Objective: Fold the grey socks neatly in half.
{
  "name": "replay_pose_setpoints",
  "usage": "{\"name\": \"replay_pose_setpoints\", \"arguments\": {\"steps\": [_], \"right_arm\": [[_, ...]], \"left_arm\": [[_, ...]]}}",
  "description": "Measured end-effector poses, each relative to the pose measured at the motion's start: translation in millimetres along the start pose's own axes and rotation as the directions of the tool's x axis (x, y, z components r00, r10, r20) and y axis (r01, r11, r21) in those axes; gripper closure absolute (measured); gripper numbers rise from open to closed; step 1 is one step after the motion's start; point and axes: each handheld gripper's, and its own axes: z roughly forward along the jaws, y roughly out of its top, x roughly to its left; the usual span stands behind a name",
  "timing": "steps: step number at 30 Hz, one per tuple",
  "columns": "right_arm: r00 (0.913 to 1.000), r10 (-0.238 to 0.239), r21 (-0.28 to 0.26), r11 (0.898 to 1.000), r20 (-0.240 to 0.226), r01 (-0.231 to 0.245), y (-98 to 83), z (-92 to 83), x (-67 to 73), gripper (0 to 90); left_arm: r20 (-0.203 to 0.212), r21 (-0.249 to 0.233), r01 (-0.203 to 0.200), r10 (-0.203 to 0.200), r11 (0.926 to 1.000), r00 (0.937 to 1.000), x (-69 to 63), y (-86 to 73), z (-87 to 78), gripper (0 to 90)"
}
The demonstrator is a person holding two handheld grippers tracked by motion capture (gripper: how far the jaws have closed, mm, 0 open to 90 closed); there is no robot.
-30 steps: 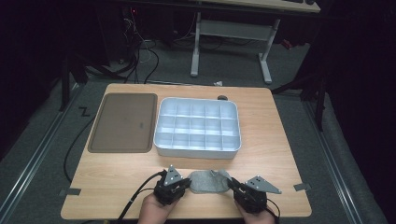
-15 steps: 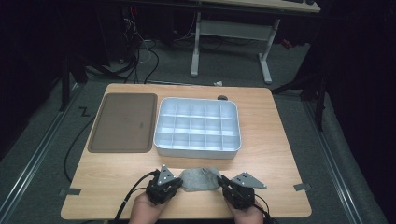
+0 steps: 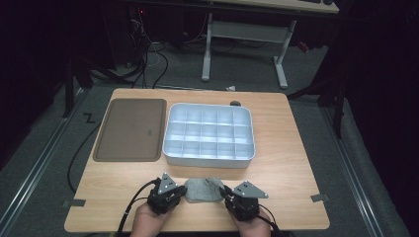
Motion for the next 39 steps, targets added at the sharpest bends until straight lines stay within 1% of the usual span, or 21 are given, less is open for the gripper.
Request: {"name": "replay_pose_setpoints", "arguments": {"steps": [1,3,6,8,10,13,15,17,18,20,26,29,32,33,35,36,38,39], "right_arm": [[1.0,0.001,-0.002,1.0,-0.01,-0.001,2.1,0.8,2.0,82.2],[0.9996,-0.017,-0.005,1.0,-0.023,0.017,6.3,3.2,6.8,82.1],[0.999,-0.02,-0.009,1.0,-0.041,0.019,10.4,5.6,11.8,82.0],[0.9982,-0.016,-0.011,1.0,-0.057,0.015,12.8,8.4,16.2,81.9],[0.9973,-0.028,-0.014,1.0,-0.068,0.028,14.9,11.4,20.6,81.9],[0.997,-0.031,-0.014,0.999,-0.07,0.03,17.2,16.3,24.7,81.8],[0.9965,-0.03,-0.005,1.0,-0.077,0.03,18.6,20.9,26.9,81.9],[0.9955,-0.04,0.001,0.999,-0.086,0.04,20.4,24.9,30.6,81.9],[0.9937,-0.06,0.009,0.998,-0.094,0.062,21.3,29.3,34.6,81.8],[0.9918,-0.076,0.026,0.997,-0.103,0.079,20.8,35.4,38.3,81.9],[0.9883,-0.078,0.064,0.994,-0.131,0.087,15.6,49.8,42.8,81.1],[0.9865,-0.086,0.069,0.993,-0.139,0.096,14.8,52.5,43.6,80.4],[0.9833,-0.093,0.064,0.993,-0.157,0.104,14.2,53.4,44.1,77.6],[0.9827,-0.095,0.066,0.992,-0.159,0.106,13.7,53.8,44.2,77.7],[0.9827,-0.098,0.067,0.992,-0.157,0.11,12.0,54.5,44.0,77.9],[0.9826,-0.098,0.07,0.991,-0.158,0.11,11.6,54.6,44.2,77.8],[0.9817,-0.109,0.068,0.99,-0.156,0.121,10.6,55.2,44.3,76.9],[0.9808,-0.111,0.069,0.99,-0.161,0.123,10.1,55.7,44.8,75.5]], "left_arm": [[0.002,0.003,-0.001,0.001,1.0,1.0,0.0,-0.1,0.0,83.0],[0.006,0.006,-0.002,0.002,1.0,1.0,0.1,-0.3,0.2,82.9],[0.015,0.007,-0.003,0.003,1.0,0.9999,0.0,-0.4,0.4,82.9],[0.024,0.007,-0.011,0.011,0.9999,0.9997,-0.6,-0.3,0.7,82.9],[0.036,0.01,-0.023,0.022,0.9997,0.9991,-2.0,0.1,1.2,82.8],[0.054,0.013,-0.041,0.04,0.9991,0.9977,-6.3,1.3,3.2,82.7],[0.053,0.014,-0.048,0.047,0.9987,0.9975,-7.9,2.0,4.1,82.6],[0.053,0.014,-0.045,0.044,0.9989,0.9976,-7.2,2.2,4.3,82.6],[0.053,0.013,-0.043,0.042,0.999,0.9977,-6.9,2.2,4.3,82.6],[0.053,0.012,-0.042,0.041,0.999,0.9977,-6.9,2.1,4.3,82.5],[0.054,0.013,-0.042,0.041,0.999,0.9977,-6.5,2.0,4.2,82.7],[0.055,0.014,-0.042,0.041,0.999,0.9976,-6.3,2.0,4.1,82.7],[0.064,0.013,-0.034,0.034,0.9993,0.9974,-4.8,2.0,4.0,82.8],[0.078,0.011,-0.009,0.008,0.9999,0.9969,-1.8,1.7,2.9,82.6],[0.087,-0.024,0.02,-0.018,0.9995,0.9961,2.0,1.4,-1.5,82.7],[0.084,-0.043,0.029,-0.025,0.9986,0.9961,3.9,2.3,-4.8,82.8],[0.079,-0.068,0.032,-0.027,0.9971,0.9965,5.1,4.8,-8.8,82.9],[0.085,-0.087,0.035,-0.028,0.9956,0.996,4.8,7.7,-11.6,82.9]]}}
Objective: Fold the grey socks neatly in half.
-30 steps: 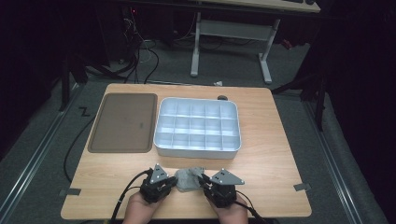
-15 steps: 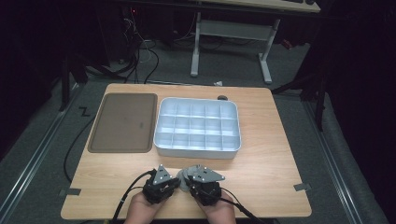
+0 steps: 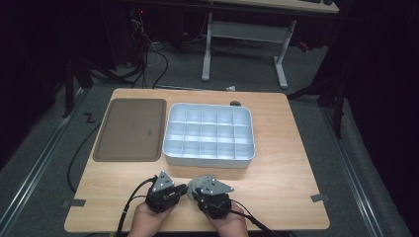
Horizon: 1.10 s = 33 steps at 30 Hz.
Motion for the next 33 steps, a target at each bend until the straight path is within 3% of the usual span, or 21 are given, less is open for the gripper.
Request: {"name": "replay_pose_setpoints", "arguments": {"steps": [3,12,13,16,18,22,26,28,30,33], "right_arm": [[0.9997,-0.016,-0.001,1.0,-0.017,0.016,-1.6,2.2,2.1,69.6],[0.998,-0.06,-0.008,0.998,-0.018,0.06,-4.7,2.9,7.7,64.1],[0.9979,-0.062,-0.007,0.998,-0.021,0.061,-5.1,2.9,8.8,62.9],[0.9979,-0.059,-0.008,0.998,-0.026,0.059,-5.1,3.2,9.7,61.8],[0.9976,-0.063,-0.01,0.998,-0.027,0.063,-5.3,3.2,9.7,61.3],[0.9976,-0.065,-0.018,0.998,-0.025,0.064,-4.4,-4.9,9.8,58.5],[0.9961,-0.079,-0.098,0.992,0.039,0.083,-3.9,-24.5,6.8,63.0],[0.9968,-0.052,-0.113,0.992,0.06,0.059,-3.7,-28.1,0.0,63.9],[0.9995,-0.012,-0.087,0.996,0.028,0.014,-4.9,-23.8,-4.9,62.2],[0.9985,-0.044,-0.042,0.998,0.032,0.046,-9.8,-11.7,0.7,60.9]], "left_arm": [[0.015,-0.041,0.022,-0.021,0.9989,0.9997,-0.7,2.5,-2.2,82.5],[0.044,-0.083,0.04,-0.036,0.9958,0.9984,-4.8,4.1,-0.3,79.0],[0.045,-0.077,0.043,-0.04,0.9961,0.9982,-4.7,4.1,0.8,78.4],[-0.004,-0.015,0.03,-0.03,0.9995,0.9996,-5.6,2.9,8.8,79.2],[-0.036,0.025,0.005,-0.004,0.9997,0.9993,-6.7,1.0,14.2,80.5],[-0.058,0.048,-0.017,0.02,0.9987,0.9981,-7.6,-2.0,19.0,81.7],[-0.049,0.049,-0.015,0.018,0.9987,0.9986,-7.0,-2.1,19.8,81.7],[-0.047,0.048,-0.012,0.015,0.9988,0.9988,-7.1,-2.2,20.2,81.8],[-0.044,0.048,-0.01,0.012,0.9988,0.999,-7.1,-2.3,20.6,82.0],[-0.033,0.051,0.001,0.001,0.9987,0.9994,-5.6,-2.2,20.9,83.0]]}}
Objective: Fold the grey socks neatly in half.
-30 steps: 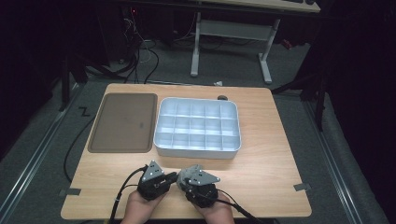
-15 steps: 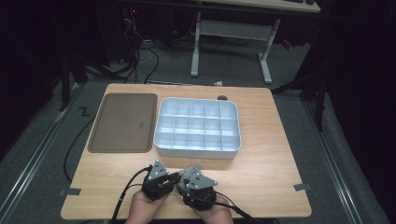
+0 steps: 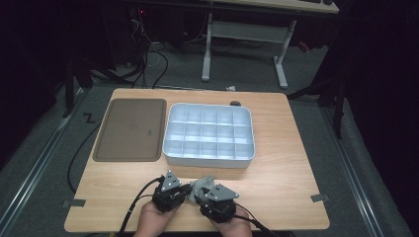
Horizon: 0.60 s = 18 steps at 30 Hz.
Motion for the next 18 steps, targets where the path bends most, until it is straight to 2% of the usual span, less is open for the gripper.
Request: {"name": "replay_pose_setpoints", "arguments": {"steps": [3,4,6,10,14,18], "right_arm": [[1.0,0.004,0.001,1.0,0.002,-0.004,-1.4,4.2,3.0,66.9],[0.9999,0.011,0.001,1.0,0.008,-0.011,-1.0,4.3,2.4,72.1],[0.9998,0.012,0.005,1.0,0.017,-0.012,0.3,3.8,1.0,88.6],[0.9998,0.002,-0.022,1.0,0.018,-0.002,6.8,-0.9,2.0,89.5],[0.9993,0.011,-0.042,0.999,-0.036,-0.013,14.5,-0.7,7.1,89.5],[0.9984,0.003,-0.041,0.999,-0.056,-0.005,14.2,1.7,11.8,89.7]], "left_arm": [[0.011,0.002,0.006,-0.006,1.0,0.9999,1.2,0.0,0.2,84.0],[0.013,0.004,0.007,-0.007,1.0,0.9999,1.3,0.1,0.3,84.2],[0.016,0.007,0.004,-0.004,1.0,0.9999,1.6,0.1,0.5,84.4],[0.011,0.01,-0.003,0.003,0.9999,0.9999,0.5,0.1,0.8,84.7],[0.01,0.012,-0.004,0.003,0.9999,0.9999,0.2,0.2,1.3,84.9],[0.012,0.014,-0.005,0.005,0.9999,0.9999,0.3,0.3,1.4,85.1]]}}
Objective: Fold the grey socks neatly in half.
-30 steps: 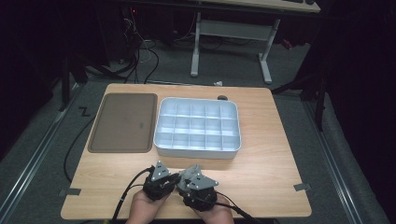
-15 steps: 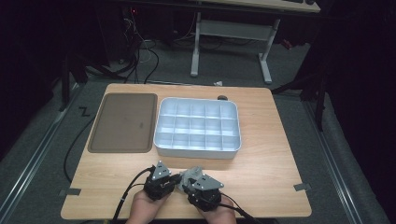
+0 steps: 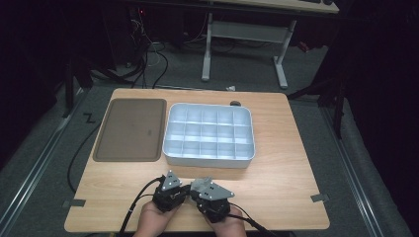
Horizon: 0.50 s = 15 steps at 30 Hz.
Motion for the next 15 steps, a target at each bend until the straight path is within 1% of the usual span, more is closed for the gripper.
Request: {"name": "replay_pose_setpoints", "arguments": {"steps": [4,6,9,13,15], "right_arm": [[0.9996,-0.006,0.034,0.999,-0.026,0.007,-8.1,5.5,0.6,89.8],[0.9994,-0.012,0.051,0.999,-0.032,0.014,-10.6,7.7,0.7,89.8],[0.9993,-0.023,0.072,0.997,-0.031,0.025,-13.0,10.5,1.4,89.8],[0.9993,-0.017,0.083,0.996,-0.032,0.02,-15.4,12.3,0.2,89.7],[0.9994,-0.016,0.086,0.996,-0.03,0.019,-15.4,12.7,-0.6,89.7]], "left_arm": [[0.013,0.001,0.016,-0.016,0.9999,0.9998,1.4,0.2,0.4,85.2],[0.019,0.006,0.019,-0.019,0.9998,0.9996,3.0,0.4,0.2,85.2],[0.034,0.004,0.046,-0.046,0.9989,0.9984,5.5,0.2,0.0,84.8],[0.031,0.001,0.055,-0.055,0.9985,0.998,6.6,0.1,-0.6,83.7],[0.037,-0.013,0.08,-0.079,0.9967,0.9962,9.5,-0.4,-2.4,81.3]]}}
